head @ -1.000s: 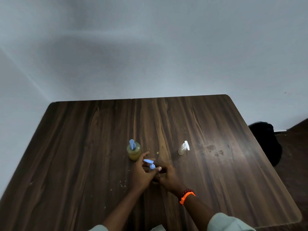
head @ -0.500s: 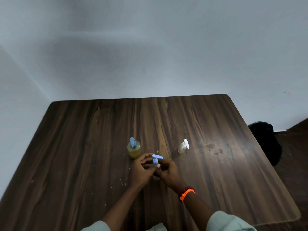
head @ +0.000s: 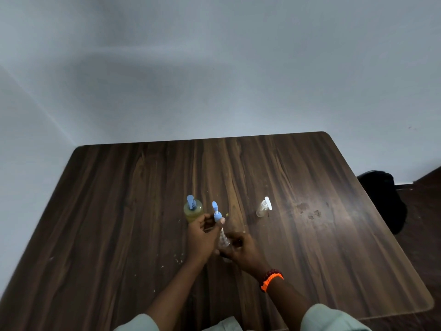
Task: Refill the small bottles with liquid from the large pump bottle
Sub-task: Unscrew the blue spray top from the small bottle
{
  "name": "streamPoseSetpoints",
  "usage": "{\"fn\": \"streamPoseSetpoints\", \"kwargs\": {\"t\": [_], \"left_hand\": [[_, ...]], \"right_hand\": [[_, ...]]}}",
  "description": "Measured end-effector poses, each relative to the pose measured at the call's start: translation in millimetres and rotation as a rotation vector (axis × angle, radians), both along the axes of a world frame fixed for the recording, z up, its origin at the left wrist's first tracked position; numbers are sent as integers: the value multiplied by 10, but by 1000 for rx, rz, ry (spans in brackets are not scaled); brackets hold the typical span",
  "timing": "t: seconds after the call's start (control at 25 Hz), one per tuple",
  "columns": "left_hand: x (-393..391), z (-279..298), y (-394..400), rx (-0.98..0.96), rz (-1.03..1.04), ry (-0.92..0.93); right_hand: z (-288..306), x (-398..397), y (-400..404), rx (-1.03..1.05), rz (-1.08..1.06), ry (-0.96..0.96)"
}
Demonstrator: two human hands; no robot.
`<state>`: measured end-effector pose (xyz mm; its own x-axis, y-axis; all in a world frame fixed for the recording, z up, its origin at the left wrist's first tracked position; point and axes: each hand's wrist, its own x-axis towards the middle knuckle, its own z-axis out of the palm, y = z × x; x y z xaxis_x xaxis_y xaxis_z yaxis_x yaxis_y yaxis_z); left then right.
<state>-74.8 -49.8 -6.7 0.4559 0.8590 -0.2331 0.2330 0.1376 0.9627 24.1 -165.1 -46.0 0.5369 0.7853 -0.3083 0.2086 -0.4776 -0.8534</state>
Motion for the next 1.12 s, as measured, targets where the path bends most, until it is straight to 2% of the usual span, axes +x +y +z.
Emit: {"fn": "streamPoseSetpoints", "kwargs": {"t": [0.12,0.2,0.4,0.52,0.68,0.96,1.04,1.12], "left_hand": [[16,163,50,26,-17,-53],[-52,178,56,15,-24,-23],[-437,-336,-280,-242,-26,261],[-618,-657,-483,-202,-40,396],[-637,-743,-475,-126,-53,490],[-599,-822,-426,-75,-14,478],[-598,-792,-421,4,78,428],[-617,-788,-424,76,86,336]], "right_hand": [[-51,-5,-87,-47,-6,27],[-46,0,-138,-47,-30,55],[-5,37,-242,-34,-83,43],[-6,44,-270,-7,-112,39],[-41,-7,-298,-49,-99,26],[-39,-42,-328,-80,-62,3],[-32,-33,-314,-64,-62,10],[-16,-57,-273,-37,-86,15]]}}
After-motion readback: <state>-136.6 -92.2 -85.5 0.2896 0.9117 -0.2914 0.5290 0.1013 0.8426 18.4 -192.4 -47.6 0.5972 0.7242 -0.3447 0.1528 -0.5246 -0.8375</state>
